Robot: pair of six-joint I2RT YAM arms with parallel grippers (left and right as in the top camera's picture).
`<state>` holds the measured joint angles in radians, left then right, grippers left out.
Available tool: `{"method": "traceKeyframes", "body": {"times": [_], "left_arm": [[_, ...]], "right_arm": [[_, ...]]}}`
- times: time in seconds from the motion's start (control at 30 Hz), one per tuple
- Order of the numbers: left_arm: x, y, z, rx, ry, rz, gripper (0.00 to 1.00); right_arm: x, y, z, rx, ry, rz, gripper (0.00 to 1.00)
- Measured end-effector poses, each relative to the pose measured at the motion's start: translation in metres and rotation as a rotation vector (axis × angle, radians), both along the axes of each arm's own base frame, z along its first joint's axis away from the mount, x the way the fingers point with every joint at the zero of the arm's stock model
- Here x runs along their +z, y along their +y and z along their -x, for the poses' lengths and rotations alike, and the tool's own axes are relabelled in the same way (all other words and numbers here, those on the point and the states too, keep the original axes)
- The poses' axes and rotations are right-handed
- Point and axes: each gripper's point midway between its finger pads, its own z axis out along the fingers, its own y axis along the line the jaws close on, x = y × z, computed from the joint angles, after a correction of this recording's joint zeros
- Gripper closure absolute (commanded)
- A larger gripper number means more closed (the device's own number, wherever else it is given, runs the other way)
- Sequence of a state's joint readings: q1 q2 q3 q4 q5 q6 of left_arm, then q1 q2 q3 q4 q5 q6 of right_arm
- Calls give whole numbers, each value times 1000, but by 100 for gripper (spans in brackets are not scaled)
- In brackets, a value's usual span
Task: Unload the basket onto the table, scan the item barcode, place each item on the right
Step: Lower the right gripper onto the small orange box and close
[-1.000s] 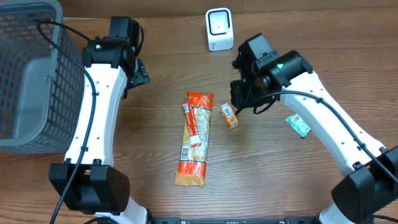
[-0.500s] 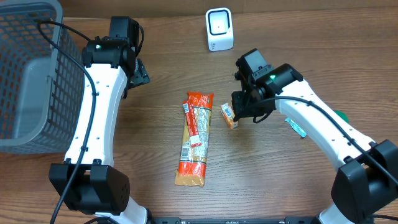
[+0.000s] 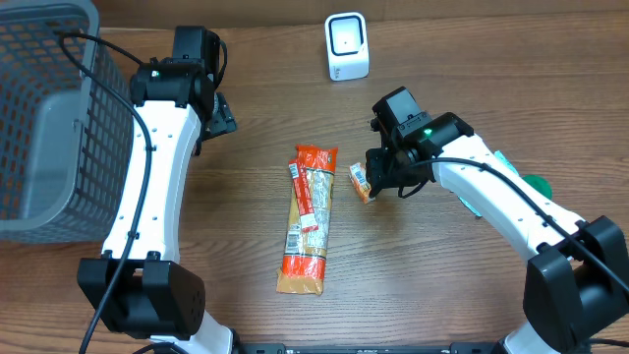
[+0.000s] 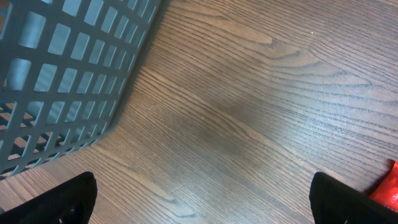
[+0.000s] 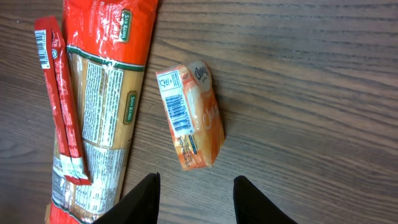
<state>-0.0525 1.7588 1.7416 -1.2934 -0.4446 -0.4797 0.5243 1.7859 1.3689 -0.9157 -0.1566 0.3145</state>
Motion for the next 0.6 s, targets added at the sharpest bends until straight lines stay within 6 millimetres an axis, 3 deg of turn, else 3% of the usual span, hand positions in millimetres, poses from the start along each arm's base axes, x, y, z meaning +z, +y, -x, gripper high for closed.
{"method": "traceKeyframes", "body": {"times": [0.5, 0.6], "left_arm": [[0, 0, 0, 0, 0, 0, 0], [0, 0, 0, 0, 0, 0, 0]], "right_arm": [[-31, 11, -8, 12, -81, -57, 66], [-36, 12, -3, 20, -67, -69, 72]]}}
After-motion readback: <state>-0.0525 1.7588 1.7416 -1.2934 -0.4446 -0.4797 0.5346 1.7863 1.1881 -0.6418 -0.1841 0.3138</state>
